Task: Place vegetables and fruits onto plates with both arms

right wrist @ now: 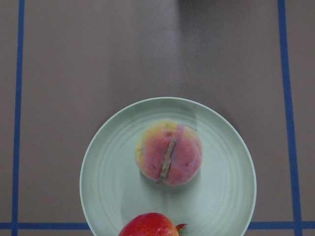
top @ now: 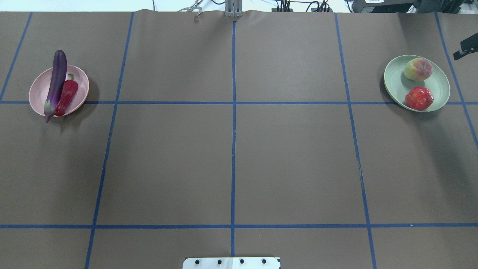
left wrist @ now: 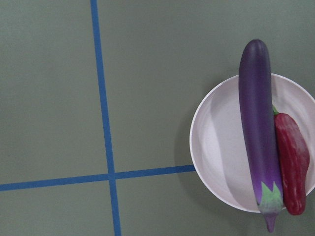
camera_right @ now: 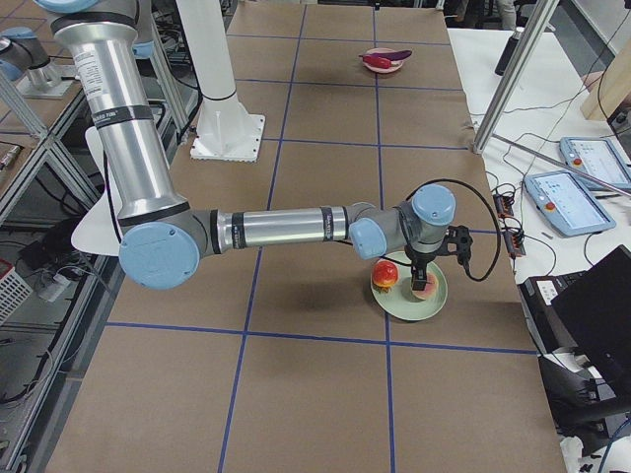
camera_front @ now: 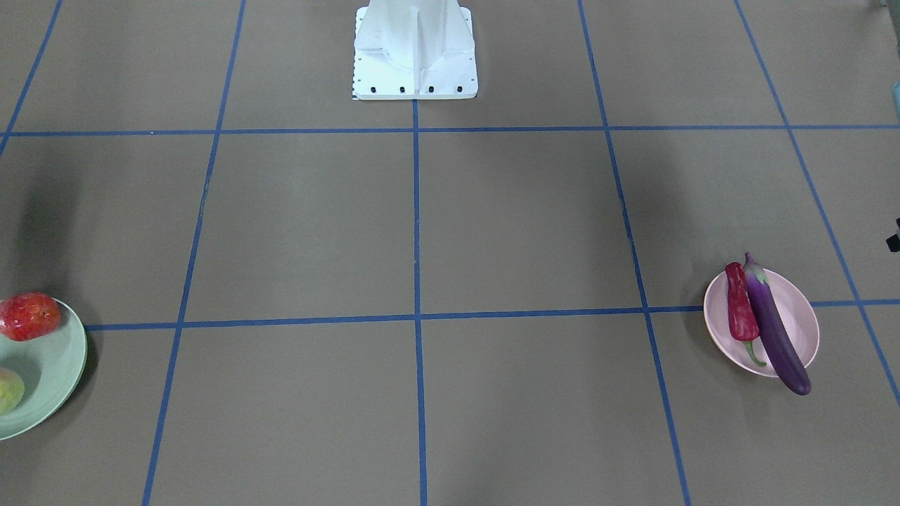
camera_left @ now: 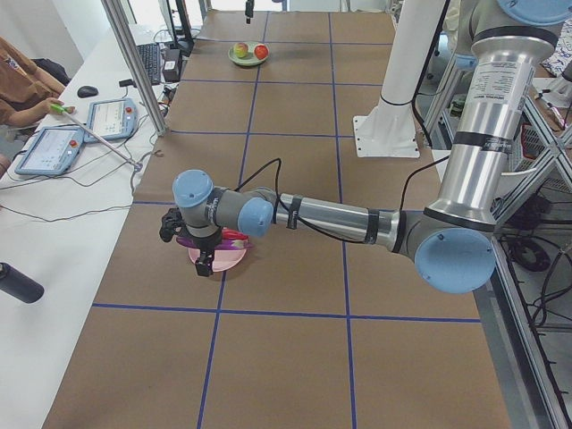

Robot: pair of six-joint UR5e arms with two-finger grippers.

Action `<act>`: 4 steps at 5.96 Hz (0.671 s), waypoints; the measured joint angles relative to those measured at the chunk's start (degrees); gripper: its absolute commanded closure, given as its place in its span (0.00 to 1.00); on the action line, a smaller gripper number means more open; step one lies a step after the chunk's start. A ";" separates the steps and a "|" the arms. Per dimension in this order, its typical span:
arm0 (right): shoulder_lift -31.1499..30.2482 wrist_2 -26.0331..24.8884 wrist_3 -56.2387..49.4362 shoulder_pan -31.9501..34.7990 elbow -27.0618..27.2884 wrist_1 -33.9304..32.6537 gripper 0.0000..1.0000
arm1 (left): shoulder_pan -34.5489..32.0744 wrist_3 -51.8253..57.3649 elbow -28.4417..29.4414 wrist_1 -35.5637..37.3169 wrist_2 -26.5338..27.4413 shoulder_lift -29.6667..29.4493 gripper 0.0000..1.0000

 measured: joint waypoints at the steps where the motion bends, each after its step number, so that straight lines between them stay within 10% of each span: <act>1: -1.83 0.63 -2.41 1.62 1.05 -0.04 0.00 | -0.37 0.53 0.21 0.19 0.12 0.67 0.00; 4: -4.56 0.87 -11.34 2.25 1.78 -3.56 0.00 | -0.58 0.23 0.32 2.50 2.46 0.99 0.00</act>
